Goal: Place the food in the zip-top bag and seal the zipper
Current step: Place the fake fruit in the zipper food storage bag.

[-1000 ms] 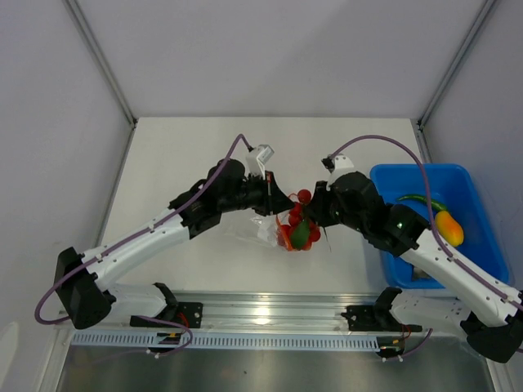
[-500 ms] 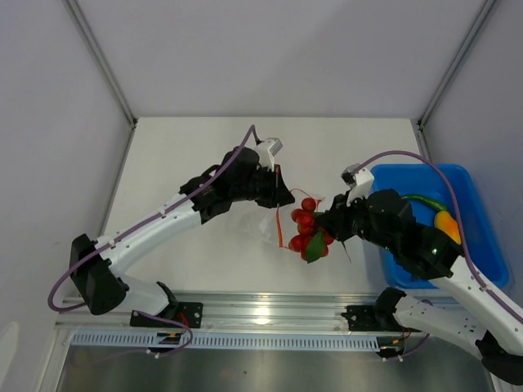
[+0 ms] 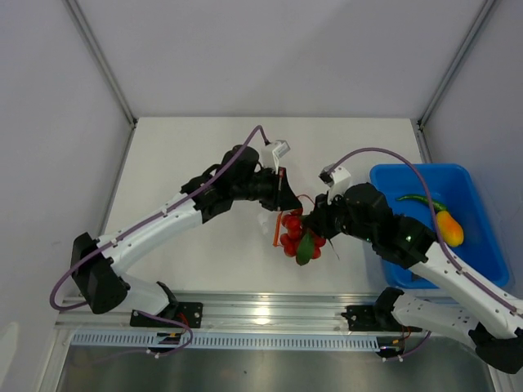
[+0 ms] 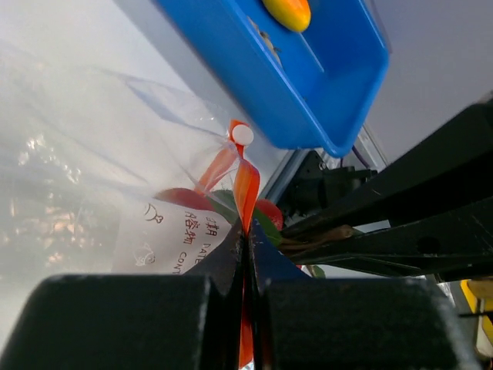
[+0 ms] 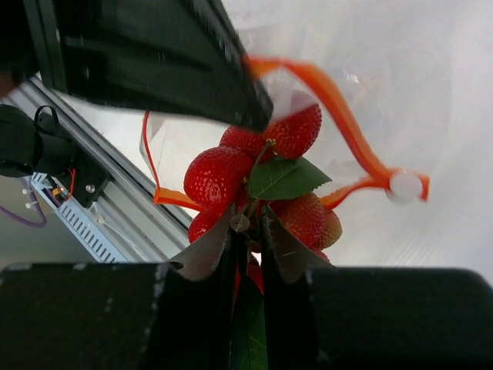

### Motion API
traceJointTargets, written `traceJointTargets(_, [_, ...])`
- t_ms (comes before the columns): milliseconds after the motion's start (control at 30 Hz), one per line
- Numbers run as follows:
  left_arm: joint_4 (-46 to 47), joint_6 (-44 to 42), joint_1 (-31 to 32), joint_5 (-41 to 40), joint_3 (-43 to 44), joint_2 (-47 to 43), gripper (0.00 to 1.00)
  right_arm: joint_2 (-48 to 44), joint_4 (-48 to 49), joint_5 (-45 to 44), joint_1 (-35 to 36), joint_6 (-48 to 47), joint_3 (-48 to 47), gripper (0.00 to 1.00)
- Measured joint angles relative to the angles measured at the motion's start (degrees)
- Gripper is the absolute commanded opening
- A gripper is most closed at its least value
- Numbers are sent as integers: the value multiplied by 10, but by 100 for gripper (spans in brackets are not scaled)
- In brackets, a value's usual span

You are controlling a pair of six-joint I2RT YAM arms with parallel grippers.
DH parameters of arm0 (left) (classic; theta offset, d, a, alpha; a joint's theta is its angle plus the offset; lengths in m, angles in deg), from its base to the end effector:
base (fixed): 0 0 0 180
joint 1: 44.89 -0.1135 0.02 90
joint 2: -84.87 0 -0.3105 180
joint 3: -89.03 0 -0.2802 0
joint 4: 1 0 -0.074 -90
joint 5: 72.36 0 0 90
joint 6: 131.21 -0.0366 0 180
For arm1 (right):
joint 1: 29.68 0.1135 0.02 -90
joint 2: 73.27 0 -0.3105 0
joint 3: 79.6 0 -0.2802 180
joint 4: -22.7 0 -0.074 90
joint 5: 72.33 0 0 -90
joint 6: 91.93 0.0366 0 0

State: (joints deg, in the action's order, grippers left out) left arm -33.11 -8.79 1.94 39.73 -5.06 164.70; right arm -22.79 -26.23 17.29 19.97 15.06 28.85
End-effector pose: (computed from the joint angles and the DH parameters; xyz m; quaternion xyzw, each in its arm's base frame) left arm 0.2231 -0.2579 0.4014 0.2051 0.8132 -0.4567 0.2968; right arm 0.1178 0.1383 0.4021 -0.2392 0.8225 0.2811 0.4328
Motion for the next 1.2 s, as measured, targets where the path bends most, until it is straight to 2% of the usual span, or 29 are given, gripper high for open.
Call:
traceJointTargets(233, [29, -6, 0, 42, -48, -9, 1, 52, 26, -21, -13, 56, -21, 0])
traceJointTargets(500, [83, 13, -3, 50, -109, -66, 0, 43, 30, -95, -65, 186, -20, 0])
traceJointTargets(700, [118, 85, 3, 42, -141, -87, 1, -10, 81, -148, -70, 275, 35, 0])
traceJointTargets(833, [148, 133, 15, 35, -146, -87, 1, -13, 104, -164, -68, 319, 63, 0])
traceJointTargets(1100, [213, 228, 18, 34, -150, -86, 1, 12, 124, -217, -4, 320, 83, 0])
traceJointTargets(1200, [233, 256, 18, 36, -150, -83, 1, 25, 124, -225, 9, 302, 83, 40])
